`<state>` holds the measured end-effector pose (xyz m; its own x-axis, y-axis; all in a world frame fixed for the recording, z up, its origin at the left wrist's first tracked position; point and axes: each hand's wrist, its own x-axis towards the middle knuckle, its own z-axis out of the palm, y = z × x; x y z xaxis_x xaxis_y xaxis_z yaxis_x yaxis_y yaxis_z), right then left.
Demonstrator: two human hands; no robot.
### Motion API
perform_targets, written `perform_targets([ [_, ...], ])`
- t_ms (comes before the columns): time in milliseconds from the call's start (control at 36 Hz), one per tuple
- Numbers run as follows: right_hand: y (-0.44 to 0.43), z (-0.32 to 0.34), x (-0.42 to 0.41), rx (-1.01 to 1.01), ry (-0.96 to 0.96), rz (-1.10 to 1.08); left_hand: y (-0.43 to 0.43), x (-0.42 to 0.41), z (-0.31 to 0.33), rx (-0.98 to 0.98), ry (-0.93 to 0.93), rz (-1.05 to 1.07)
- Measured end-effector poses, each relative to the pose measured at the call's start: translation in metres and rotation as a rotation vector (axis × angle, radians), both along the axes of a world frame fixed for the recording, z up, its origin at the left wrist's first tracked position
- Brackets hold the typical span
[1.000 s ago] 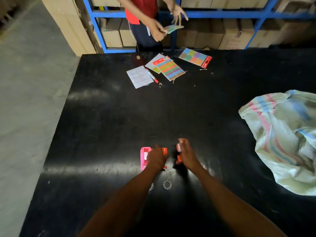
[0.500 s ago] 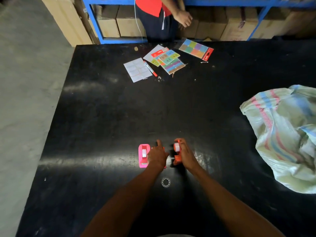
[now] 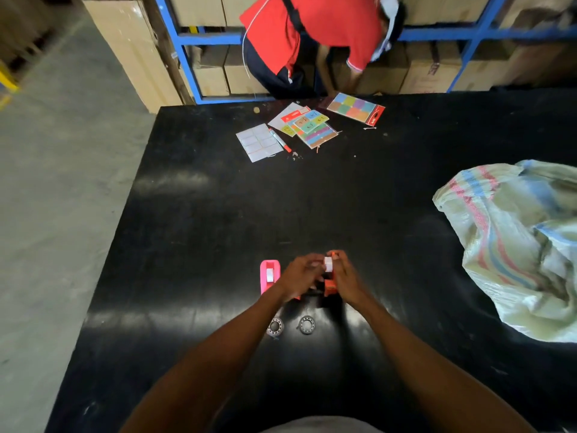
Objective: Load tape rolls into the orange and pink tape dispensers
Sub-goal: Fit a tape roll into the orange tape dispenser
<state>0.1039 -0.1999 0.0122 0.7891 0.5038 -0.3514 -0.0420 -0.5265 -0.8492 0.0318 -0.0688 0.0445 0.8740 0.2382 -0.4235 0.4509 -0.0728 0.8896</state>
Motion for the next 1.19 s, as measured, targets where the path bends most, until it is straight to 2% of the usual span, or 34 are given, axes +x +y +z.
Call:
perform_targets([
  [167,-0.014,0.013,-0.003,-0.059,-0.062,0.062,-0.006,-0.008,0.003,-0.014,-0.082,-0.014],
  [278,-0.024,0.021,0.003,-0.074,-0.08,-0.015,-0.007,-0.011,-0.003,0.039,-0.073,0.05],
  [361,-0.039,0.023,0.012,-0.076,-0.073,-0.083,-0.006,-0.015,-0.014,0.201,-0.035,0.024],
  [444,-0.052,0.023,0.02,-0.117,-0.07,-0.082,-0.013,-0.018,-0.025,0.441,0.006,-0.088],
  [528,-0.058,0.017,0.025,-0.155,-0.042,-0.055,-0.027,-0.016,-0.039,0.58,0.06,-0.202],
  [778,-0.053,-0.002,0.03,-0.153,0.048,0.007,-0.048,-0.004,-0.07,0.782,0.184,-0.278],
  [944,-0.041,-0.01,0.028,-0.171,0.077,0.025,-0.048,-0.003,-0.077,0.796,0.209,-0.355],
  [1083,-0.038,-0.018,0.024,-0.142,0.115,0.008,-0.03,-0.017,-0.074,0.707,0.13,-0.295],
  [1194,-0.037,-0.018,0.016,-0.14,0.113,0.015,-0.014,-0.034,-0.062,0.622,0.205,-0.275],
])
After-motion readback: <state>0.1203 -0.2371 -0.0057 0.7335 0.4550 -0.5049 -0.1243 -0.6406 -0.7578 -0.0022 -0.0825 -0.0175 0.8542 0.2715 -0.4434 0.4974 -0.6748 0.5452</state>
